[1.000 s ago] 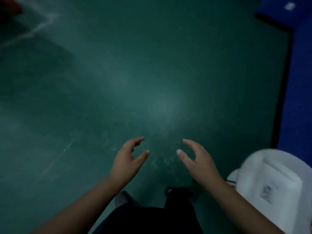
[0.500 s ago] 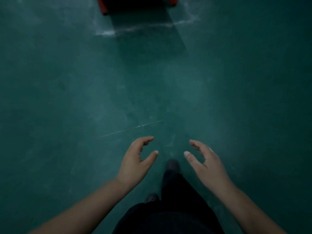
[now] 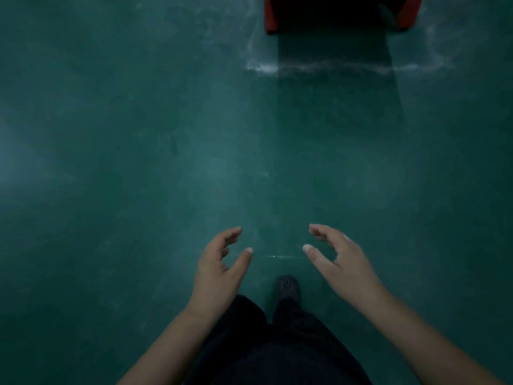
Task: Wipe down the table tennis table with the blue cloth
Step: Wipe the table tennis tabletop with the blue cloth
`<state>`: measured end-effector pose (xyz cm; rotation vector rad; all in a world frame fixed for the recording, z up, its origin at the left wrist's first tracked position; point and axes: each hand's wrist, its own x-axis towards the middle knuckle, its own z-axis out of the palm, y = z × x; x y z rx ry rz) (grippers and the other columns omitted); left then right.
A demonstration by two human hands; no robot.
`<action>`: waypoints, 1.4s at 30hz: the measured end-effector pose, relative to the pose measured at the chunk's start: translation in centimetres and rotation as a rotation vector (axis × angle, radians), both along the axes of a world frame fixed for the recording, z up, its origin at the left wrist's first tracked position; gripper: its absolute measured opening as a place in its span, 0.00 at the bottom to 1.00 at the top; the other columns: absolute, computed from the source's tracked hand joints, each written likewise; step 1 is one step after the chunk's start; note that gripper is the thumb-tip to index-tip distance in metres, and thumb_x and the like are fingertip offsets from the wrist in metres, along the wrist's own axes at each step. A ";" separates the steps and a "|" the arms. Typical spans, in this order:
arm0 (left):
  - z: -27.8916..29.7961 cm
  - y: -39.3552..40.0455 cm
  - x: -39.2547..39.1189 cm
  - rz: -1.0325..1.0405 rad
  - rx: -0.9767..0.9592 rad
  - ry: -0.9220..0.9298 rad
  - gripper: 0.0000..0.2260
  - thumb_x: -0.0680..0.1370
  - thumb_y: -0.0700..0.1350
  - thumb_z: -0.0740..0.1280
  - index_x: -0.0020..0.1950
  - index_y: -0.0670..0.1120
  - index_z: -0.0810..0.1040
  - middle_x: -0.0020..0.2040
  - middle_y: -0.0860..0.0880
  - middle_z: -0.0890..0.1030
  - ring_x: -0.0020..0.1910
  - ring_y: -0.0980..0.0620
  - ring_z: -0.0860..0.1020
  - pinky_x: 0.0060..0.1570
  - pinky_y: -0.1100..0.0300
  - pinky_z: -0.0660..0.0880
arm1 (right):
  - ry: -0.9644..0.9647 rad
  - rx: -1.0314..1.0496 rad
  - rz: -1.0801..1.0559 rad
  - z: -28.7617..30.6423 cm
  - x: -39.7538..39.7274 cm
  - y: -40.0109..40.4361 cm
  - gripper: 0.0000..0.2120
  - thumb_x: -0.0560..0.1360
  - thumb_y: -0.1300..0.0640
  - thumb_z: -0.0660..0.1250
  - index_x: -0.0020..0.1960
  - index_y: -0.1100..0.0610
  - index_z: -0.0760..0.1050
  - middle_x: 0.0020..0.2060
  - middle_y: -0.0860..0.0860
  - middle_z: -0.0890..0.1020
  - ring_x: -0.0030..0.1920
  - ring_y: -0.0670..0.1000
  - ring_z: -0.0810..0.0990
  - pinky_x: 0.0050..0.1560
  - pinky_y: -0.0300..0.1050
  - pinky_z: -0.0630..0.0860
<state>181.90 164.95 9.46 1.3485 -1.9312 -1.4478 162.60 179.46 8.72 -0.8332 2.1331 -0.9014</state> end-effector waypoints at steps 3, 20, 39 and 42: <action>1.1 -6.6 -3.3 0.071 -0.016 0.029 0.14 0.75 0.40 0.73 0.59 0.51 0.78 0.58 0.56 0.81 0.60 0.61 0.78 0.64 0.54 0.74 | 0.027 0.000 0.072 1.0 -4.8 -7.7 0.21 0.75 0.42 0.68 0.67 0.43 0.74 0.59 0.36 0.77 0.62 0.36 0.74 0.62 0.30 0.66; 0.8 -53.2 -23.8 -0.055 0.058 0.014 0.13 0.76 0.43 0.73 0.57 0.56 0.79 0.56 0.57 0.81 0.59 0.64 0.77 0.64 0.59 0.72 | -0.026 0.053 0.085 1.2 -24.6 -51.9 0.16 0.74 0.41 0.69 0.61 0.34 0.72 0.58 0.33 0.78 0.59 0.30 0.74 0.59 0.32 0.69; 2.7 -96.6 -53.5 0.057 0.008 0.043 0.12 0.75 0.41 0.73 0.56 0.54 0.80 0.54 0.58 0.83 0.57 0.61 0.79 0.63 0.51 0.75 | -0.095 -0.046 0.129 3.0 -55.5 -97.5 0.17 0.76 0.43 0.69 0.64 0.34 0.71 0.58 0.31 0.77 0.59 0.30 0.73 0.60 0.33 0.70; 2.5 -103.5 -56.9 0.089 0.014 0.066 0.12 0.75 0.41 0.73 0.55 0.54 0.81 0.53 0.57 0.83 0.57 0.59 0.80 0.62 0.52 0.75 | -0.082 -0.044 0.147 3.1 -59.3 -104.9 0.18 0.76 0.43 0.69 0.65 0.37 0.73 0.59 0.33 0.78 0.60 0.32 0.74 0.61 0.35 0.70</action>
